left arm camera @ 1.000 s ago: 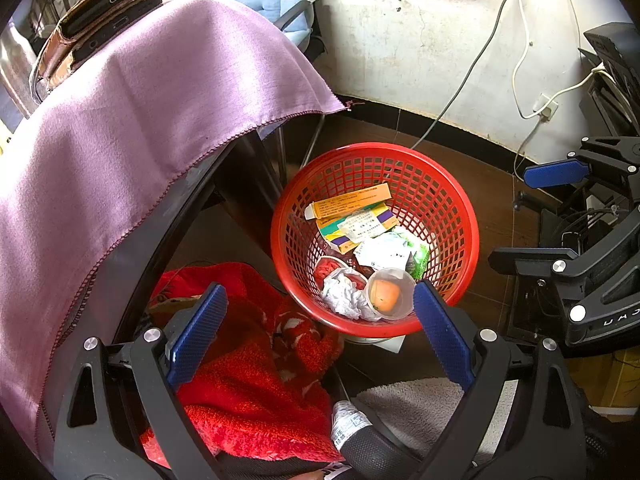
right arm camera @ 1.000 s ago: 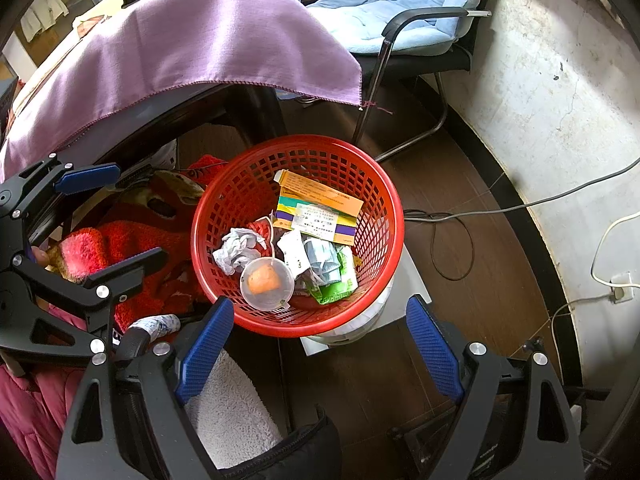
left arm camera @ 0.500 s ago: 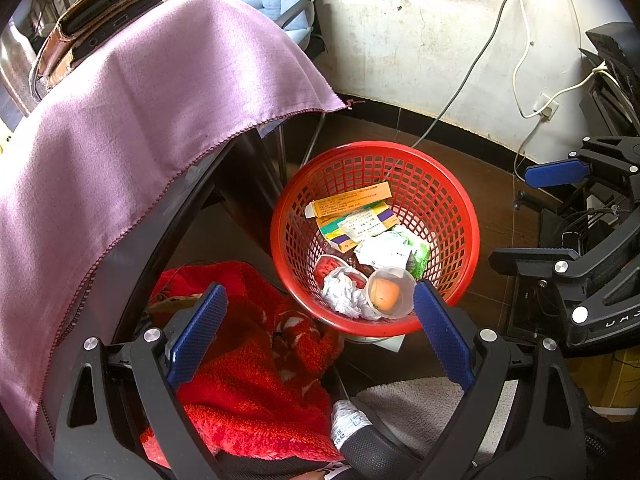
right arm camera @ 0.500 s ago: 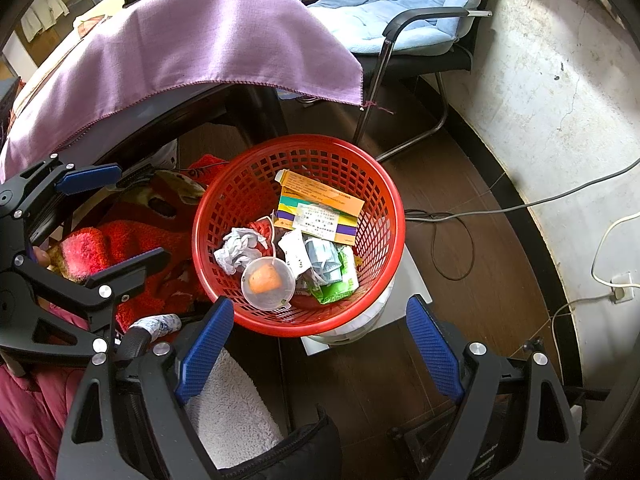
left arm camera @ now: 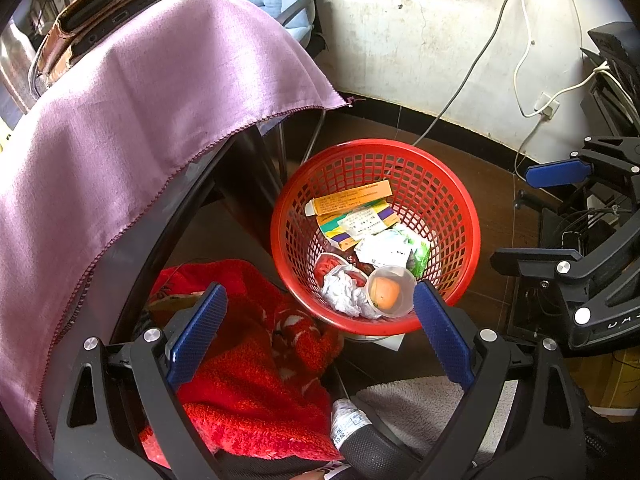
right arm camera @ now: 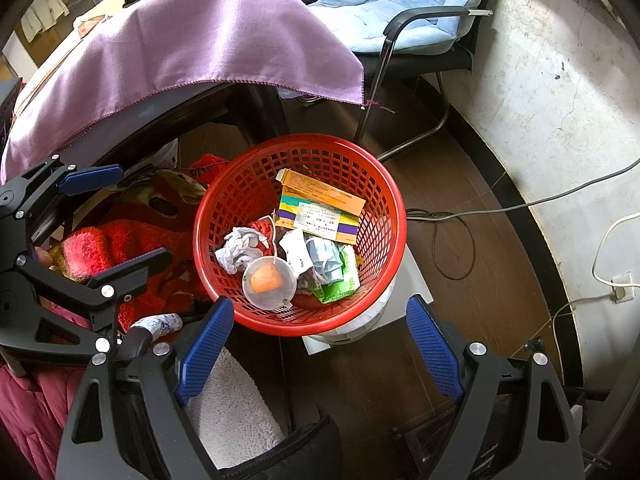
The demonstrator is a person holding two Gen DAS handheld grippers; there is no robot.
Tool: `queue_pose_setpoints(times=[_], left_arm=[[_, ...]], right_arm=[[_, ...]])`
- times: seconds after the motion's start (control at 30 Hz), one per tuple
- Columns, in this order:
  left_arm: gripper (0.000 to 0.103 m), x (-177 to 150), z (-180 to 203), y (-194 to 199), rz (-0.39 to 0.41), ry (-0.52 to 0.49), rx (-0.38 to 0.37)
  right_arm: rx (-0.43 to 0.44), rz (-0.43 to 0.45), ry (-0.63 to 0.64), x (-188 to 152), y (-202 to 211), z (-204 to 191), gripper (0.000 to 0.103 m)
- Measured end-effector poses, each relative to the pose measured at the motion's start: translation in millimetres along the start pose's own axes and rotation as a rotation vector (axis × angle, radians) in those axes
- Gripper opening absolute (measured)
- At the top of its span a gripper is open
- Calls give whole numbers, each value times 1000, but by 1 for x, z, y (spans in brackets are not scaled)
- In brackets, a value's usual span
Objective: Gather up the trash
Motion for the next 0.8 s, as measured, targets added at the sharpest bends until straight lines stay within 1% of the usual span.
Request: queue_pose_setpoints(times=[0.6, 0.8], left_arm=[[91, 0, 0, 0, -1, 2, -1], [91, -5, -2, -1, -11, 17, -18]], right_arm=[[0, 0, 0, 0, -1, 1, 86], [1, 0, 0, 0, 0, 0, 86]])
Point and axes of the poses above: each gripper's, at about its wrist camera, not at the fingertips, and y roughly against the way its jaws point, z to its right, x to its top, the point moved 7 cm from there along -y, roughly the way its jaws point, and after that the axes turned 2 degrees about -x, right-handed, at the moved point
